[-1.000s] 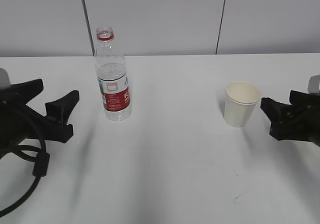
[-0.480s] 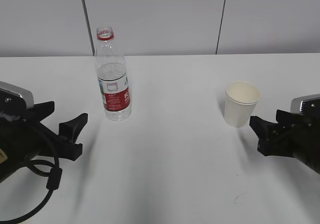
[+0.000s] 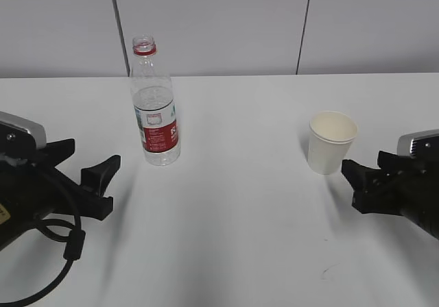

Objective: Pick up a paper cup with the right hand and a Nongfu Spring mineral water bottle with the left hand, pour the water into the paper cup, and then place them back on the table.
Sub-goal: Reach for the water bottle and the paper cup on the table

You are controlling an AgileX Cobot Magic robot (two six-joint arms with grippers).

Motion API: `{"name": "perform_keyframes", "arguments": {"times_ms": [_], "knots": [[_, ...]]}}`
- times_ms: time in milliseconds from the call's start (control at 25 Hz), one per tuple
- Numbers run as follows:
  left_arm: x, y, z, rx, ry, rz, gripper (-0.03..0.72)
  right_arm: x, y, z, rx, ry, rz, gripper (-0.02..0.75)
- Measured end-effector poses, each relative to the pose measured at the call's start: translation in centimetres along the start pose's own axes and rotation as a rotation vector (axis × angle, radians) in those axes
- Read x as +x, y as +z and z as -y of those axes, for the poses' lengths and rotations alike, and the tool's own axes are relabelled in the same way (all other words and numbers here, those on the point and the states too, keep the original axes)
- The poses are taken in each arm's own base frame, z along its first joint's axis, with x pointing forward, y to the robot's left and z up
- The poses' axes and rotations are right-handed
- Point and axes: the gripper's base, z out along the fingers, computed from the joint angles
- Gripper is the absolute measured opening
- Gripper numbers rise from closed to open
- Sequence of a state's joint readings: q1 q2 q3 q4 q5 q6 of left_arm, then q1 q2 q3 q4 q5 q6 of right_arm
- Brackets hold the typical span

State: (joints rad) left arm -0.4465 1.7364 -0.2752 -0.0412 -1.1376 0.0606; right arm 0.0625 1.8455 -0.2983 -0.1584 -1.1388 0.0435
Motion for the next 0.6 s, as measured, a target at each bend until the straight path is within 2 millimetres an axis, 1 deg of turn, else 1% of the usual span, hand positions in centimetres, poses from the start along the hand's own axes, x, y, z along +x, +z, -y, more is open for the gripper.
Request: {"name": "perform_keyframes", "arguments": {"times_ms": [80, 200, 280, 400, 600], "knots": [[0.0, 0.0, 0.0, 0.0, 0.0, 0.0, 0.502, -0.1, 0.1, 0.0, 0.0, -0.001, 0.006, 0.532], [0.0, 0.0, 0.0, 0.0, 0.0, 0.0, 0.502, -0.1, 0.1, 0.0, 0.0, -0.001, 0.006, 0.603], [0.0, 0.0, 0.0, 0.0, 0.0, 0.0, 0.502, 0.0, 0.3, 0.0, 0.0, 0.0, 0.003, 0.631], [0.0, 0.0, 0.0, 0.0, 0.0, 0.0, 0.502, 0.4, 1.1, 0.2, 0.005, 0.004, -0.009, 0.641], [0.0, 0.0, 0.0, 0.0, 0.0, 0.0, 0.502, 1.4, 3.2, 0.5, 0.007, 0.008, -0.031, 0.645]]}}
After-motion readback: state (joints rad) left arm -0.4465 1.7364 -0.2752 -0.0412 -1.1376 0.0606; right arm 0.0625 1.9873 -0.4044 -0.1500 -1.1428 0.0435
